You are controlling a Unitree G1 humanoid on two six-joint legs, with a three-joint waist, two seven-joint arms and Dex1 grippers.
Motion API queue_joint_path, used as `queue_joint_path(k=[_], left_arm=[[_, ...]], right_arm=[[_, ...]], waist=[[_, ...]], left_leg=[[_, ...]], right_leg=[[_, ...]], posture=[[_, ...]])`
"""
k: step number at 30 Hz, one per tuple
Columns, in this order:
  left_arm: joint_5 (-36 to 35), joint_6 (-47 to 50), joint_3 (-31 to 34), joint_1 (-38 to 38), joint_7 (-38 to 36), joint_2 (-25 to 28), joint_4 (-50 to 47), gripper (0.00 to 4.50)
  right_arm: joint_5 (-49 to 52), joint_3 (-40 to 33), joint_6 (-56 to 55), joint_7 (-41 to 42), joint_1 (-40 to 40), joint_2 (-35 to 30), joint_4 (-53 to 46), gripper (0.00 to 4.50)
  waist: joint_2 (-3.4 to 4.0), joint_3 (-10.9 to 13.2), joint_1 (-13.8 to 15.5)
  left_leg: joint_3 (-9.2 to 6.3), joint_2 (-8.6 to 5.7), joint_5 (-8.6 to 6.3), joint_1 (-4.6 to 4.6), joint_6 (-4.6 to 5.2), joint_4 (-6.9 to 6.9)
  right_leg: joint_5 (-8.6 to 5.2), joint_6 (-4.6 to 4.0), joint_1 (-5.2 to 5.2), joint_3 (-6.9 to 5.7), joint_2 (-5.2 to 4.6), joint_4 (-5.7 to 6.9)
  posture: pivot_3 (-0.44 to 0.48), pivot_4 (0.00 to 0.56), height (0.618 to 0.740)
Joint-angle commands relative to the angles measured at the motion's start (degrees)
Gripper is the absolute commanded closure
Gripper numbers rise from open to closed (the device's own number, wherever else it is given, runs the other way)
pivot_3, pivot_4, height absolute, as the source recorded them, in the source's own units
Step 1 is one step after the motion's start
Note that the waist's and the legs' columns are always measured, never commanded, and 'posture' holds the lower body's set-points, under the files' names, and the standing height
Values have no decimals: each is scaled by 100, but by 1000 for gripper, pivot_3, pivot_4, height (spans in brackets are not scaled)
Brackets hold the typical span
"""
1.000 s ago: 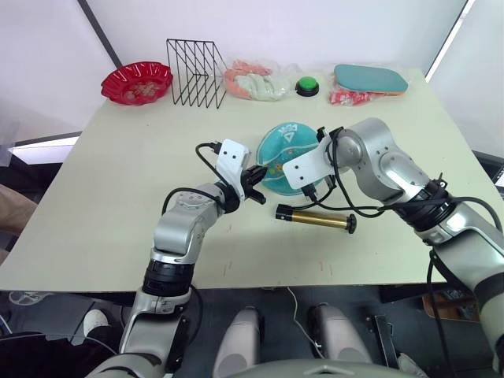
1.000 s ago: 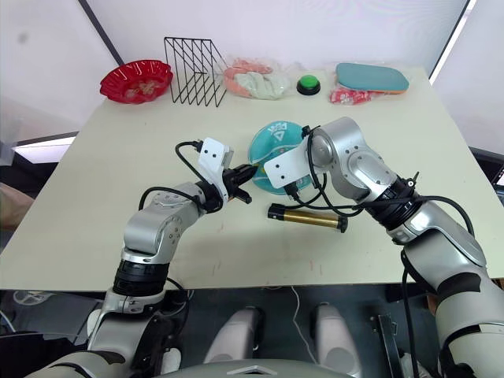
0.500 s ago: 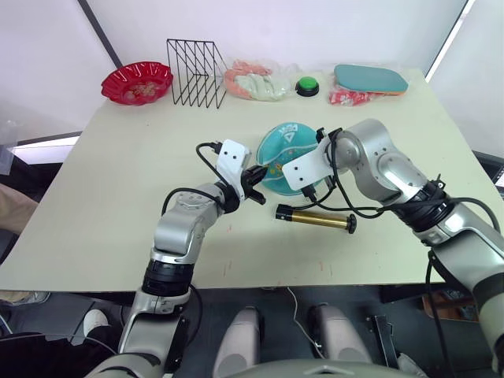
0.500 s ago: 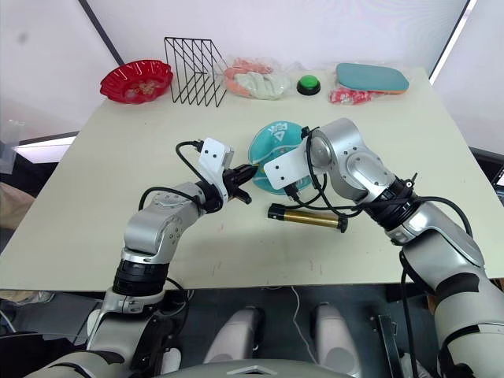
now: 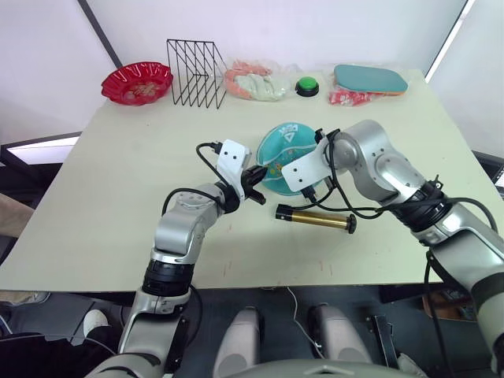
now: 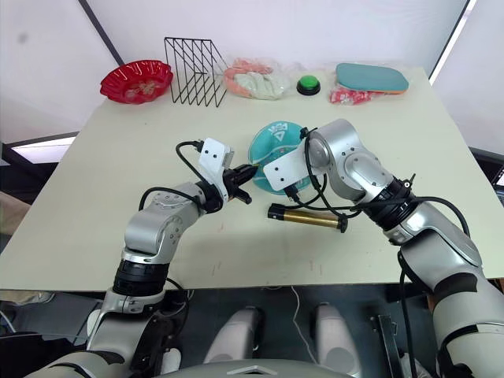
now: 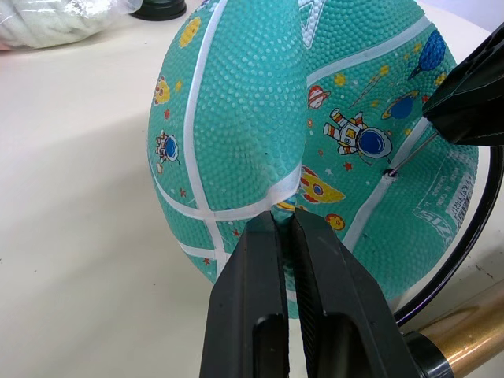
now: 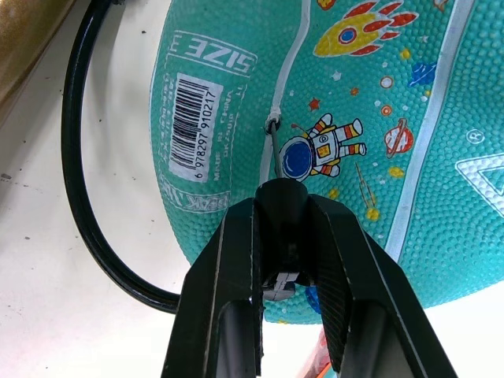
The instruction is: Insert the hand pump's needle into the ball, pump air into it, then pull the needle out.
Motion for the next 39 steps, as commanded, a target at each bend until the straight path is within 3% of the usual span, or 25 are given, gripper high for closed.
queue_joint_path(k=[1, 16, 23, 27, 39], left_arm=[[56, -155, -155, 40, -143, 61, -13, 4500], [287, -887, -272, -53, -548, 193, 647, 4500], [395, -1174, -297, -108, -745, 251, 949, 4500], [418, -1233, -305, -95, -821, 258, 983, 4500], [373, -1444, -321, -20, -1177, 302, 967, 4500]], right_arm=[[9, -58, -24, -12, 66, 148, 75, 4140], [250, -364, 37, -152, 225, 743, 565, 4140], [-9, -139, -346, -137, 95, 764, 631, 4140], [-190, 1, -469, -153, 25, 880, 722, 4140], [-549, 132, -587, -345, -73, 1363, 1074, 4140]], waist=[[0, 0, -6], [-9, -11, -37], [-10, -14, -42], [-12, -16, -71], [-17, -24, -161]], left_leg=[[0, 0, 0, 1, 0, 0], [-2, 8, 3, 52, -5, -12], [-2, 10, 3, 59, -5, -14], [2, 10, 3, 112, -5, -40], [-9, 12, 3, 118, -6, -49]], right_leg=[[0, 0, 0, 0, 0, 0], [-2, 2, 34, 1, 11, 0], [-2, 2, 39, 1, 13, 0], [-18, 23, 85, 5, 13, -11], [-18, 24, 84, 5, 20, -9]], posture=[[0, 150, 740], [0, 150, 740], [0, 150, 740], [0, 150, 740], [0, 150, 740]])
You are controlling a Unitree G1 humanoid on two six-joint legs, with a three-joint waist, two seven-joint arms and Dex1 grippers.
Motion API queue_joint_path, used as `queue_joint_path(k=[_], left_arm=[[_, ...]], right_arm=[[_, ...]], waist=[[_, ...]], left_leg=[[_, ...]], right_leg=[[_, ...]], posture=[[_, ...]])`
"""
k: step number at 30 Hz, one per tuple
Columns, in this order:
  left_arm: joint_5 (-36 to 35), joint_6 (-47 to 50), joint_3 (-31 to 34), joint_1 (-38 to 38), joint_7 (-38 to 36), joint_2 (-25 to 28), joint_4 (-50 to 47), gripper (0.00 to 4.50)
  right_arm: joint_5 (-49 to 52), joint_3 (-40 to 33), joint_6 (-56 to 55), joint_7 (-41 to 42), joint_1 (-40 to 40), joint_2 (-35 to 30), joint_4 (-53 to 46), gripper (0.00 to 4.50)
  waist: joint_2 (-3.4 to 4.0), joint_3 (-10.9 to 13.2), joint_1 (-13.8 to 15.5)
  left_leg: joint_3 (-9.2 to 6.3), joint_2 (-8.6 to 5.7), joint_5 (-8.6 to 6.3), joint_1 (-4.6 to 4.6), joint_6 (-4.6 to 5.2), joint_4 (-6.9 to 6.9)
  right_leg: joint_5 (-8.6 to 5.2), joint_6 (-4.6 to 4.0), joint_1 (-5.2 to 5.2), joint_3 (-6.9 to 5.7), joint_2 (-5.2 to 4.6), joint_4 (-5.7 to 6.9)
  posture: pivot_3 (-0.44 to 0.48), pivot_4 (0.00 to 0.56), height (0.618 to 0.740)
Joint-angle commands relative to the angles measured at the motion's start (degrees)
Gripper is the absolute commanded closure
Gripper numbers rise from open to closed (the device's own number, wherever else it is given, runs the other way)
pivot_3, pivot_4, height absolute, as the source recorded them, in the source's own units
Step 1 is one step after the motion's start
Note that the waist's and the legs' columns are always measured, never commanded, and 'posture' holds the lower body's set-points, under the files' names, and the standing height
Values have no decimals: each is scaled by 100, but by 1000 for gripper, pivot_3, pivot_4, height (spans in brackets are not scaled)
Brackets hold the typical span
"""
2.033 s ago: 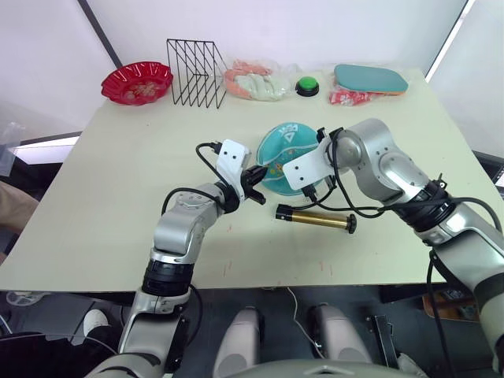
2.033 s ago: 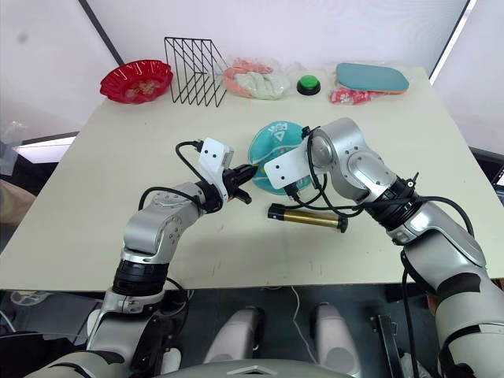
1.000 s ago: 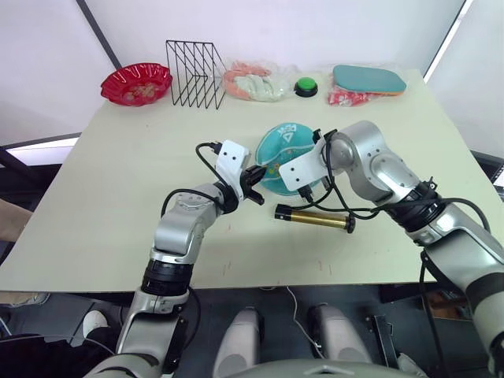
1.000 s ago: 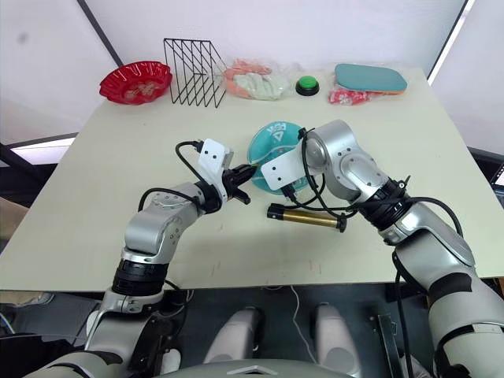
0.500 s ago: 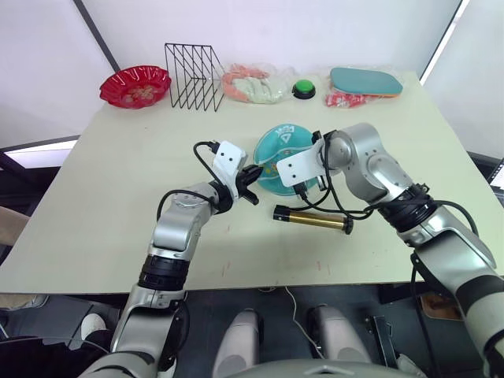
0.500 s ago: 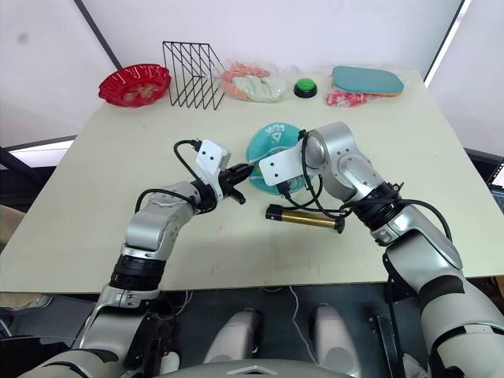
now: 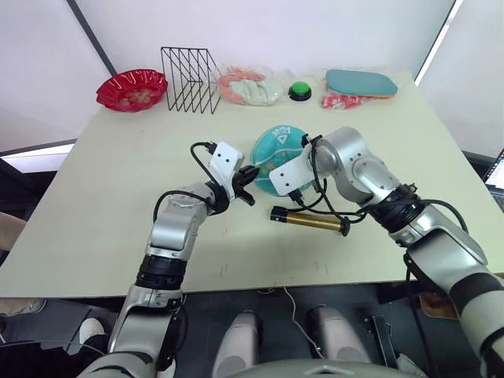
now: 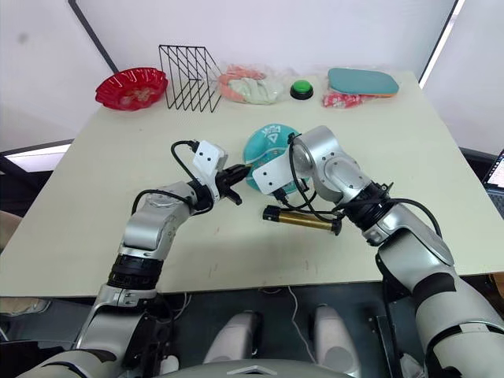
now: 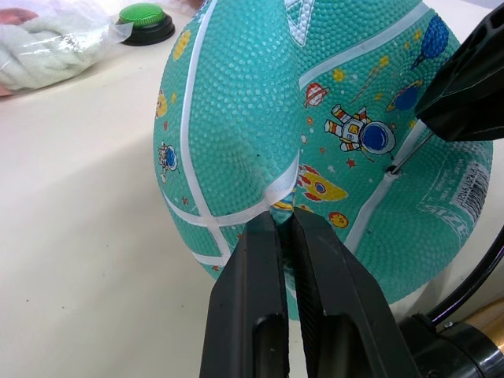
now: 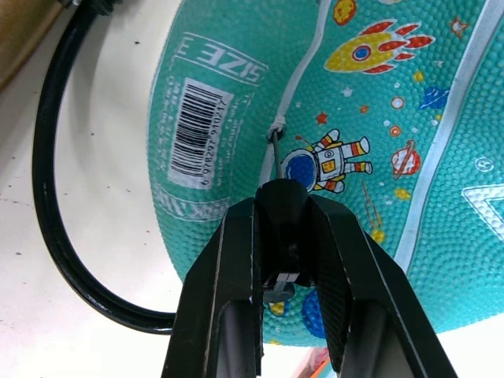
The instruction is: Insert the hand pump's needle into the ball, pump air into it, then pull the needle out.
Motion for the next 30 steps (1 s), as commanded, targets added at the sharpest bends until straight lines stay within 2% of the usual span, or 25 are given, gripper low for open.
queue_joint_path(k=[1, 14, 30], left_arm=[[-67, -158, -276, 34, -346, -68, -10, 4500], [-2, -256, -245, 139, -442, -24, 60, 4500], [12, -253, -169, 221, -479, -45, 50, 4500]], right_arm=[[112, 192, -163, -184, -6, 442, 171, 4140], [347, 0, -139, 3, 159, 861, 136, 4140], [334, 35, -750, -255, -216, 1121, 665, 4140]], waist=[[-2, -2, -8], [-14, -19, -26], [-14, -19, -130]], left_leg=[[-1, 1, 0, 2, 0, -2], [5, 47, -1, 23, -1, -20], [16, 53, -1, 44, -2, -39]], right_leg=[[0, 0, 0, 2, 3, 0], [-1, -4, 0, 11, 48, 0], [-3, -8, 1, 29, 57, 1]], posture=[[0, 150, 740], [0, 150, 740], [0, 150, 740]])
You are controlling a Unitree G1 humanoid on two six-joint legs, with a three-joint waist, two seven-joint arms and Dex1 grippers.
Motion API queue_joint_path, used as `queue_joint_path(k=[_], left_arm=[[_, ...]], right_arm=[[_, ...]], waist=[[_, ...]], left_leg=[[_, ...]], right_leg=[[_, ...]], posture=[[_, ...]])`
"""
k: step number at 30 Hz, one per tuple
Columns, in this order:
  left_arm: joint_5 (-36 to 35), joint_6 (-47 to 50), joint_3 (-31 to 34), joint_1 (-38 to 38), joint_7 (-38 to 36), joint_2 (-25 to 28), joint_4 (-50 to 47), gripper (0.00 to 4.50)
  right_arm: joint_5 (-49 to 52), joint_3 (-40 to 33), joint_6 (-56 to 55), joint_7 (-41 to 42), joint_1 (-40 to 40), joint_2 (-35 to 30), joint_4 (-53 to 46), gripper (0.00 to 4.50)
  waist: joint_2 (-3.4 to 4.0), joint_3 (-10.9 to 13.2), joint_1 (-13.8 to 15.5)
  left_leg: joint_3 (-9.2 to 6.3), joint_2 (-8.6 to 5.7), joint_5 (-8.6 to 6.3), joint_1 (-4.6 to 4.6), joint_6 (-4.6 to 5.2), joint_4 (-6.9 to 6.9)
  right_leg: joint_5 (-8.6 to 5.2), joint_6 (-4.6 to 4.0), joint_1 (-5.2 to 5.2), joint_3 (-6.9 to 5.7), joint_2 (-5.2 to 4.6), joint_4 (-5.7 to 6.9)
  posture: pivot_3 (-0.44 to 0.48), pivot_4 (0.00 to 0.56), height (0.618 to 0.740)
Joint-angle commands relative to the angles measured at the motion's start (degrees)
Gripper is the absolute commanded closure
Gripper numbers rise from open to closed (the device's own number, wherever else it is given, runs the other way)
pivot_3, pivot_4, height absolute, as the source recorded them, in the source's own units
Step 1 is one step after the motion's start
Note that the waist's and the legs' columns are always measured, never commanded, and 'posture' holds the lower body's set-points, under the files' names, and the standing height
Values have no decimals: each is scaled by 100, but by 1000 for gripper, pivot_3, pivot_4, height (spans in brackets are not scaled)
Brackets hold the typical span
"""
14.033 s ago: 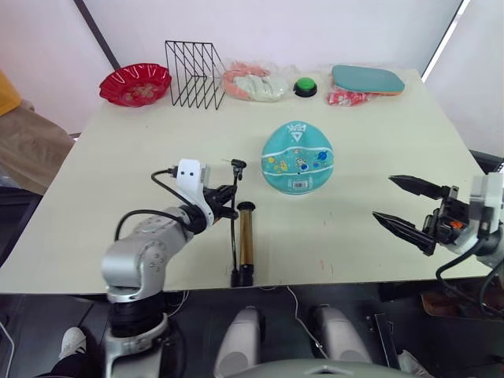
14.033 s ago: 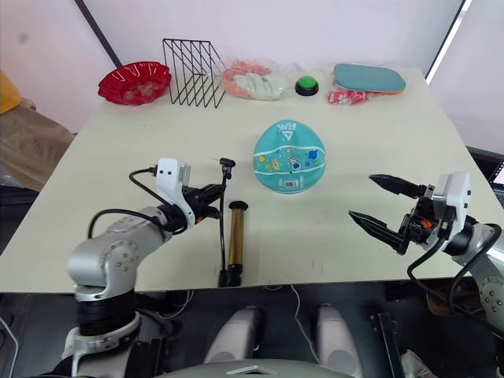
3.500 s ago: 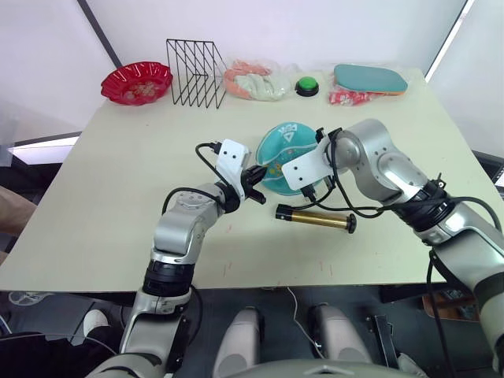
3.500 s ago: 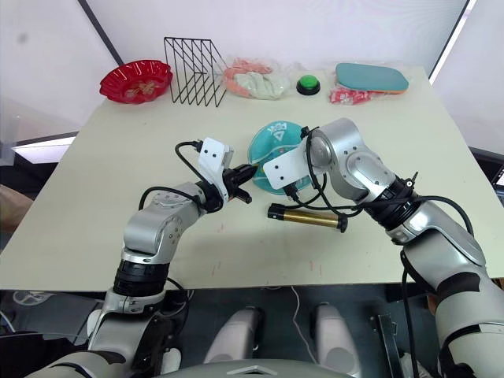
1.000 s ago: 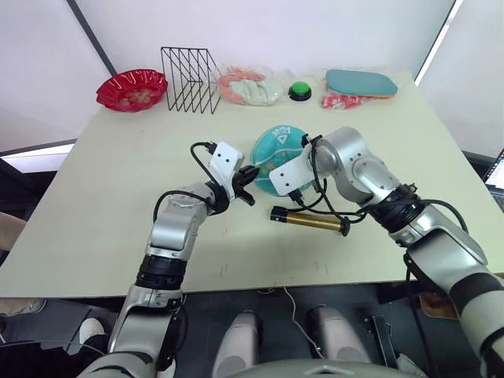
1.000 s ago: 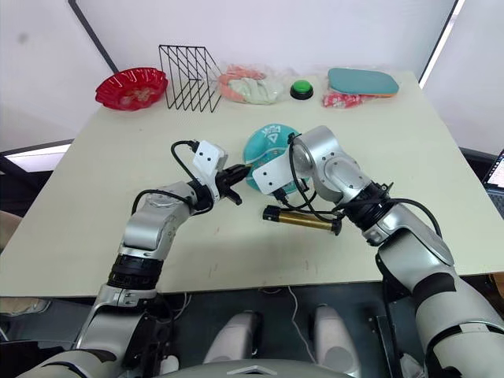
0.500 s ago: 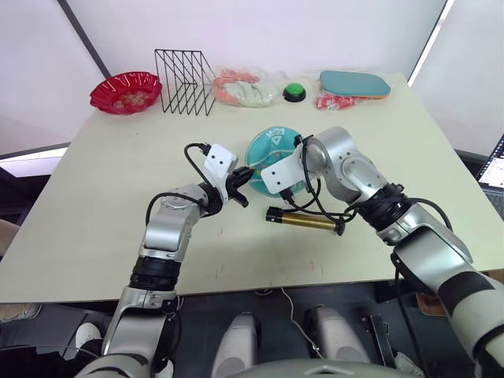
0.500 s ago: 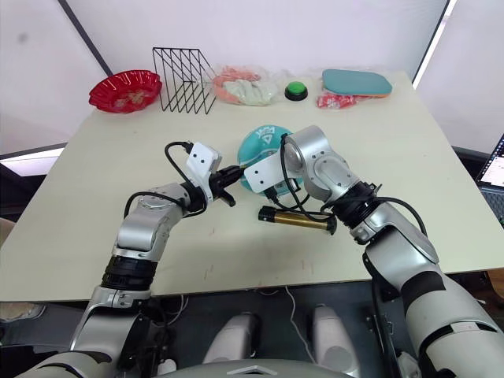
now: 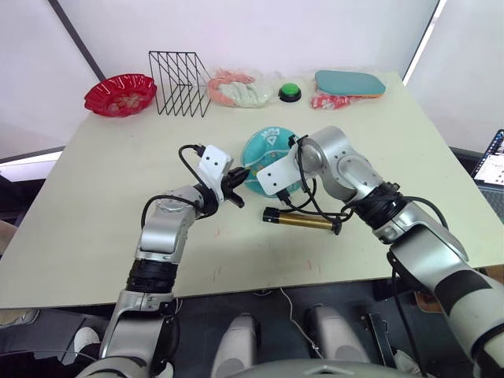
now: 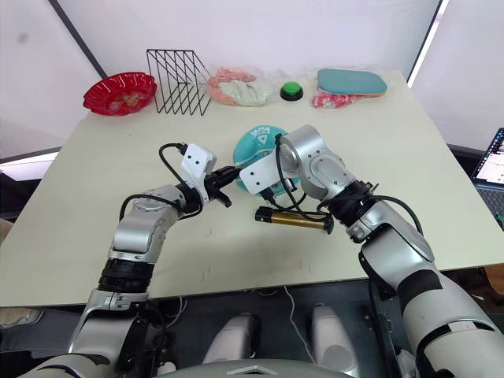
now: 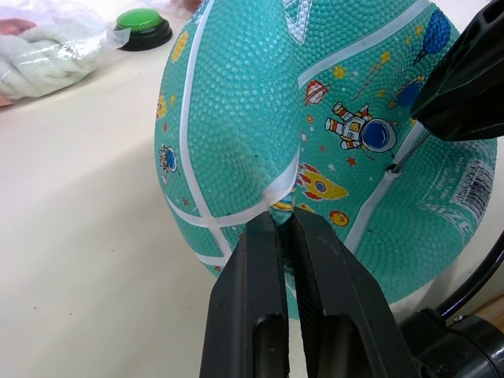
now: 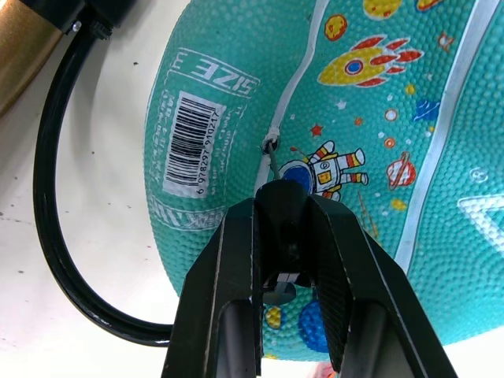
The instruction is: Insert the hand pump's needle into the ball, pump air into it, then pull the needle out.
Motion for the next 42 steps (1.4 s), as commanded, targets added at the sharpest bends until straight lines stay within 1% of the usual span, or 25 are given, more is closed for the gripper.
queue_joint_path(k=[1, 7, 10, 13, 19, 23, 25, 26, 28, 30, 33, 38, 40, 42], left_arm=[[-86, 19, -418, 34, -315, -163, -52, 4500], [-64, -4, -454, 53, -372, -171, -44, 4500], [-59, -1, -445, 74, -367, -183, -57, 4500], [-54, -2, -449, 111, -365, -185, -82, 4500], [-64, 8, -446, 155, -341, -206, -117, 4500], [-65, 18, -450, 187, -330, -221, -152, 4500], [-56, 27, -447, 201, -330, -233, -174, 4500], [-48, 35, -440, 203, -331, -239, -184, 4500], [-29, 54, -425, 203, -338, -254, -200, 4500], [-18, 84, -409, 207, -340, -260, -223, 4500], [2, 110, -383, 204, -342, -265, -234, 4500], [22, 133, -332, 180, -345, -269, -198, 4500], [26, 134, -308, 160, -336, -271, -164, 4500], [11, 143, -250, 125, -320, -281, -108, 4500]], right_arm=[[400, 194, -246, -136, -23, 661, 33, 4140], [402, 97, -48, -58, -118, 902, 461, 4140], [471, 85, 48, 182, -68, 932, 429, 4140], [510, 30, 137, 217, -101, 1060, 586, 4140], [534, 85, -100, 283, -92, 1194, 831, 4140], [508, 54, -94, -27, -177, 1482, 1234, 4140], [479, 60, -131, -227, -186, 1626, 1542, 4140], [488, 33, -117, -319, -181, 1699, 1726, 4140], [481, 6, -133, -456, -196, 1772, 1989, 4140], [518, -71, -101, -610, -172, 1866, 2326, 4140], [506, -134, -152, -848, -155, 1929, 2781, 4140], [656, -324, -123, -752, -225, 1937, 2797, 4140], [805, -487, 25, -617, -236, 1887, 2565, 4140], [948, -615, 181, -300, -151, 1765, 2167, 4140]], waist=[[0, 0, -11], [-5, -3, -23], [-8, -7, -24], [-16, -20, -24], [-22, -51, -25], [-25, -82, -38], [-42, -101, -49], [-52, -109, -50], [-55, -114, -56], [-58, -120, -59], [-63, -134, -61], [-62, -146, -71], [-61, -145, -71], [-60, -145, -71]], left_leg=[[2, 0, 0, 8, 0, -5], [17, 1, 0, 41, -1, -24], [21, 3, -1, 49, -1, -29], [23, 3, -1, 51, -1, -31], [26, 5, -1, 58, -2, -44], [35, 14, -1, 65, -2, -53], [48, 28, -2, 78, -2, -67], [55, 33, -2, 93, -2, -83], [55, 42, -5, 159, -7, -116], [50, 53, -19, 171, -29, -120], [42, 63, -21, 175, -32, -121], [40, 69, -25, 195, -39, -122], [35, 70, -26, 195, -41, -122], [32, 70, -28, 193, -45, -122]], right_leg=[[0, 0, 2, 7, 3, 0], [-1, -2, 14, 32, 8, 0], [-4, -6, 17, 37, 9, 0], [-3, -4, 17, 37, 9, -1], [-16, -25, 17, 40, 9, -2], [-18, -30, 18, 45, 16, -4], [-19, -31, 18, 52, 26, -4], [-20, -33, 20, 52, 26, -4], [-39, -63, 67, 51, 32, -7], [-46, -74, 76, 46, 40, -7], [-48, -78, 77, 41, 52, -7], [-51, -82, 91, 44, 57, -7], [-52, -83, 90, 43, 59, -7], [-53, -86, 88, 42, 62, -7]], posture=[[0, 150, 740], [0, 150, 740], [0, 150, 740], [0, 150, 740], [0, 150, 740], [0, 150, 740], [0, 150, 740], [0, 150, 740], [0, 150, 740], [0, 150, 740], [0, 150, 740], [0, 150, 740], [0, 150, 740], [0, 150, 740]])
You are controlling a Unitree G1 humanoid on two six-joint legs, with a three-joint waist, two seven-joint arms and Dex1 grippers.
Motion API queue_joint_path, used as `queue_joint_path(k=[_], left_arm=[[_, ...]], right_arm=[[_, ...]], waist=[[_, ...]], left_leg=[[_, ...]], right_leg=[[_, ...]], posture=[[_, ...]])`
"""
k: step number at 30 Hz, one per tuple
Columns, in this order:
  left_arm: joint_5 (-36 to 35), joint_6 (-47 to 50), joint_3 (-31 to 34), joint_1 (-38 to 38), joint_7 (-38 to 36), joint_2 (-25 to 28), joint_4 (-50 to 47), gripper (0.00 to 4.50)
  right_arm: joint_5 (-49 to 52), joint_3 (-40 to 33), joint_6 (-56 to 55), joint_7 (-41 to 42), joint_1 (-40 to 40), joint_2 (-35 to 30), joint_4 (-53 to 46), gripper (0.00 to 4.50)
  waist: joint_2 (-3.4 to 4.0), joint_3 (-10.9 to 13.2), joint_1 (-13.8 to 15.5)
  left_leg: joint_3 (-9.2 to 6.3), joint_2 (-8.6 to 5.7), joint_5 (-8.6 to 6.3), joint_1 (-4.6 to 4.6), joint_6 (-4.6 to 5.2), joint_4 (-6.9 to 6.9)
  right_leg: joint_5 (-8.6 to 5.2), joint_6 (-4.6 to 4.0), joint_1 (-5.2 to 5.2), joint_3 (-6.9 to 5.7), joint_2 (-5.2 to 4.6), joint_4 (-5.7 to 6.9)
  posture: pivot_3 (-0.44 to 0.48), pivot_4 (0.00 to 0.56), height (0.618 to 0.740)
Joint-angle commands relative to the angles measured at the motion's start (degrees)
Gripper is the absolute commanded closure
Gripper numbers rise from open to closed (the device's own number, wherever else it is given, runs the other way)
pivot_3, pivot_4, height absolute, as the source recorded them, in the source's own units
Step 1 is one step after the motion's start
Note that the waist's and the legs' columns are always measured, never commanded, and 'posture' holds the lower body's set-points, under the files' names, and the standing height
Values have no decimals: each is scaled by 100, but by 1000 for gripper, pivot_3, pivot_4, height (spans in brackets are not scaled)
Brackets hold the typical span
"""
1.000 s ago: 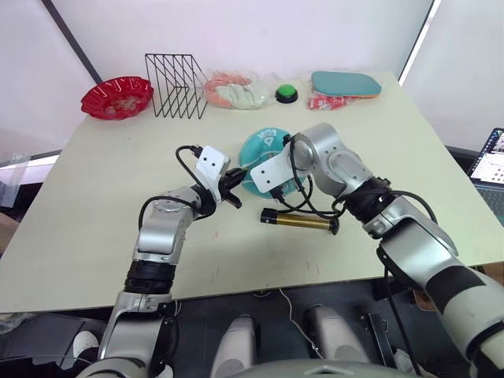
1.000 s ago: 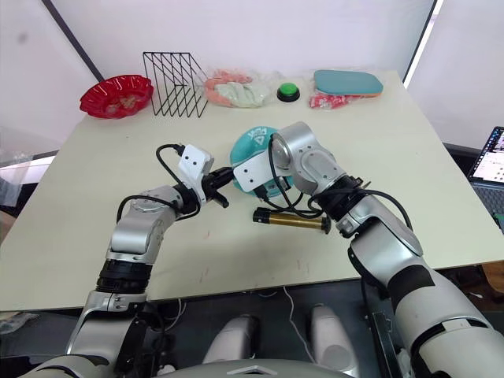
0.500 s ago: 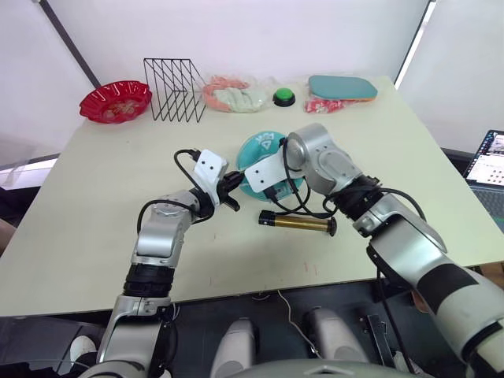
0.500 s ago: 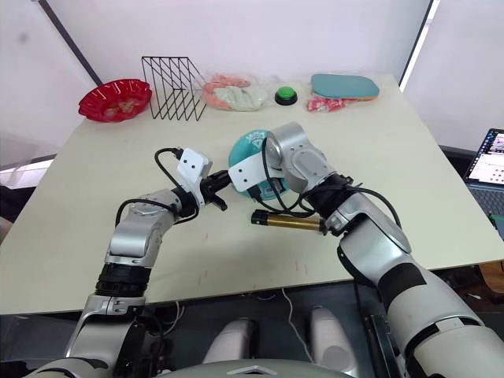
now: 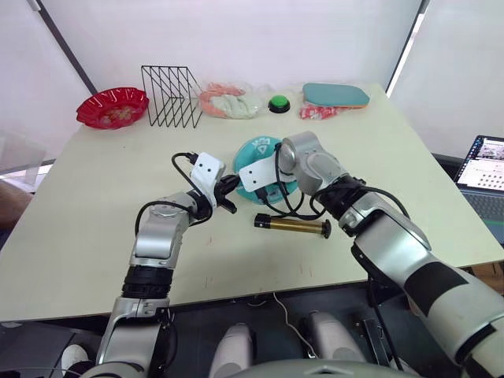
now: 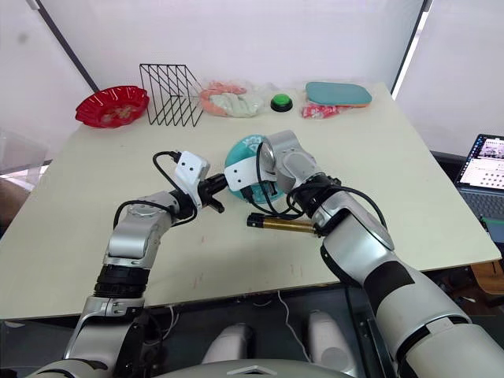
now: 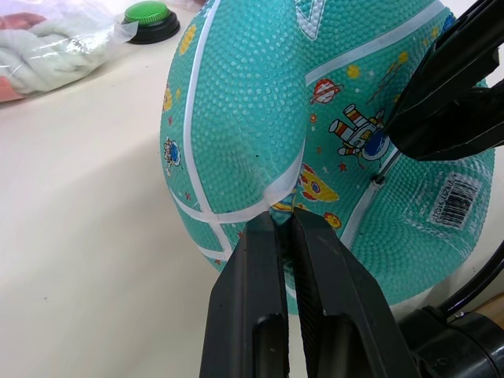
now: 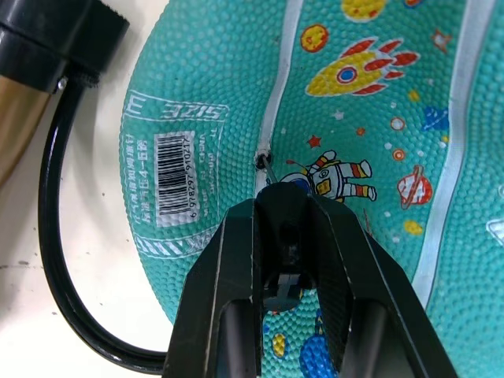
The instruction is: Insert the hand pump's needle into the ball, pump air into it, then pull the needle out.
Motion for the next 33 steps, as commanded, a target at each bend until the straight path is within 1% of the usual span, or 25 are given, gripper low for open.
queue_joint_path(k=[1, 6, 12, 14, 22, 24, 27, 32, 33], left_arm=[[-224, -50, -437, -114, -319, -288, -88, 4500], [-223, -62, -378, -158, -315, -326, 20, 4500], [-197, -130, -382, -209, -374, -335, 132, 4500], [-191, -140, -381, -215, -378, -332, 151, 4500], [-172, -172, -365, -220, -360, -312, 177, 4500], [-156, -202, -365, -236, -358, -312, 215, 4500], [-145, -247, -370, -251, -373, -306, 268, 4500], [-118, -316, -375, -266, -410, -287, 345, 4500], [-111, -322, -376, -263, -418, -281, 351, 4500]], right_arm=[[819, -90, 31, 465, 502, 370, -578, 4140], [771, -67, 144, 658, 631, 190, -988, 4140], [764, -25, 69, 357, 629, 514, -451, 4140], [733, 2, 49, 307, 641, 532, -379, 4140], [769, -140, 31, 164, 629, 308, -682, 4140], [815, -227, 198, 206, 621, 295, -754, 4140], [847, -254, 148, 307, 653, 213, -887, 4140], [983, -388, 641, 569, 666, 183, -973, 4140], [1007, -417, 671, 580, 655, 145, -1003, 3640]], waist=[[0, 0, 5], [21, 13, 31], [21, 13, 43], [20, 9, 39], [22, 9, 35], [22, 10, 35], [25, 12, 38], [34, 18, 47], [34, 19, 48]], left_leg=[[-4, 0, 0, -2, -1, 0], [-18, 0, -3, -27, -5, 0], [-26, -1, -3, -36, -5, 0], [-29, 0, -3, -32, -6, 0], [-42, -1, -5, -32, -8, 0], [-45, -2, -5, -33, -9, 0], [-49, -4, -5, -37, -9, 0], [-61, -14, -5, -45, -10, -2], [-64, -16, -5, -48, -10, -3]], right_leg=[[-1, -1, 0, -3, 1, 0], [-4, -7, -13, -14, 6, -2], [-5, -9, -19, -23, 6, -4], [-6, -10, -19, -23, 5, -4], [-7, -12, -19, -27, -20, -5], [-7, -12, -21, -27, -21, -5], [-7, -12, -24, -30, -22, -6], [-8, -12, -27, -43, -36, -9], [-8, -13, -27, -47, -38, -11]], posture=[[0, 150, 740], [0, 150, 740], [0, 150, 740], [0, 150, 740], [0, 150, 740], [0, 150, 740], [0, 150, 740], [0, 150, 740], [0, 150, 740]])
